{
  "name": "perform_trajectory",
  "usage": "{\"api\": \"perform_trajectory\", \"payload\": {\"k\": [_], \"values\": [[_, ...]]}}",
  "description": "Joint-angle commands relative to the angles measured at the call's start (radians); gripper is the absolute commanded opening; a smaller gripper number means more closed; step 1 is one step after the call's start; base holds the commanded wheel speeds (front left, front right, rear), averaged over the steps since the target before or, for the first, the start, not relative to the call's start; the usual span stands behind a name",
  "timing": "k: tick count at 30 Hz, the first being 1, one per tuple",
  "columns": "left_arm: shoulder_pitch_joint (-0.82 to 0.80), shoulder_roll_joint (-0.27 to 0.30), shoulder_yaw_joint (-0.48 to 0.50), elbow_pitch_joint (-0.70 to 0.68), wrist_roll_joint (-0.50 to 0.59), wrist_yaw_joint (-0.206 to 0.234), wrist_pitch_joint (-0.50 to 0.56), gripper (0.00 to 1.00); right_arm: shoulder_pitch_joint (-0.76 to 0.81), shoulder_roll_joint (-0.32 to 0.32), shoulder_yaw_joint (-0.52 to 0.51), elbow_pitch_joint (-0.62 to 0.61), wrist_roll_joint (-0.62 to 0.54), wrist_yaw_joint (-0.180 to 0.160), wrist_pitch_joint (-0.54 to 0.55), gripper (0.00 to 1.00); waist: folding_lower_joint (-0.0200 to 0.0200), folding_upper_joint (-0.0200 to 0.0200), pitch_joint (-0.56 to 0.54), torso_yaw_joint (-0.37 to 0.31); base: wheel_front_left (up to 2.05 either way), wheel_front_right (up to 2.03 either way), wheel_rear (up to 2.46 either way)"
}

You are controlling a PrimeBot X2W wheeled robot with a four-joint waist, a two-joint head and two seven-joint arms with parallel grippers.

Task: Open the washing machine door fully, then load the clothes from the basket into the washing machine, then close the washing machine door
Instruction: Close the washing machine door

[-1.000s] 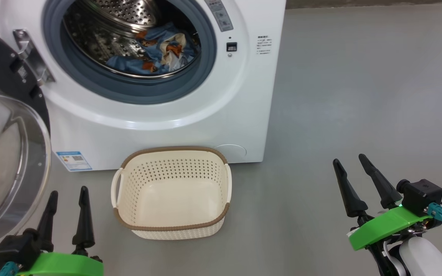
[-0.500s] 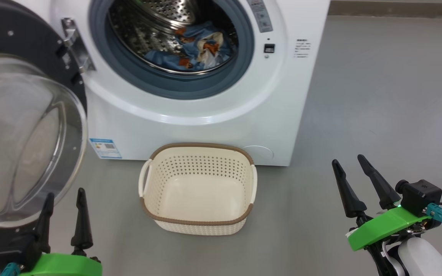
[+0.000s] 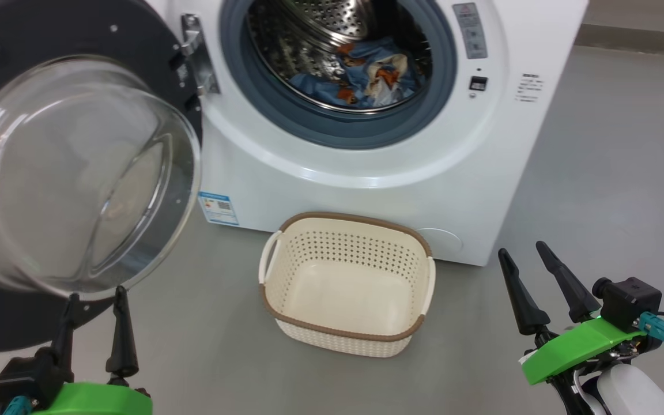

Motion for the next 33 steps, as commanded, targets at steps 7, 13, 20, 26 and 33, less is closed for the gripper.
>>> {"api": "perform_trajectory", "payload": {"k": [7, 13, 20, 26, 33], "values": [[-0.009, 0.003, 0.037, -0.016, 0.011, -0.002, -0.006, 1.00, -0.001, -0.017, 0.028, -0.017, 0.016, 0.005, -0.008, 1.00, 0.0000, 0.0000, -0.010, 0.103, 0.00, 0.00, 0.00], [-0.003, 0.001, 0.033, -0.012, 0.008, -0.002, -0.006, 1.00, 0.002, -0.019, 0.037, -0.018, 0.019, 0.005, -0.008, 1.00, 0.0000, 0.0000, -0.011, 0.155, 0.00, 0.00, 0.00], [-0.001, -0.001, 0.033, -0.010, 0.006, -0.002, -0.006, 1.00, 0.001, -0.019, 0.039, -0.017, 0.017, 0.005, -0.008, 1.00, 0.0000, 0.0000, -0.004, 0.202, 0.00, 0.00, 0.00], [-0.003, -0.001, 0.032, -0.008, 0.005, -0.002, -0.006, 1.00, -0.005, -0.019, 0.044, -0.014, 0.017, 0.005, -0.008, 1.00, 0.0000, 0.0000, -0.001, 0.223, 0.00, 0.00, 0.00], [-0.001, 0.001, 0.033, -0.007, 0.009, -0.002, -0.006, 1.00, -0.004, -0.019, 0.050, -0.013, 0.021, 0.005, -0.008, 1.00, 0.0000, 0.0000, -0.007, 0.230, 0.00, 0.00, 0.00]]}}
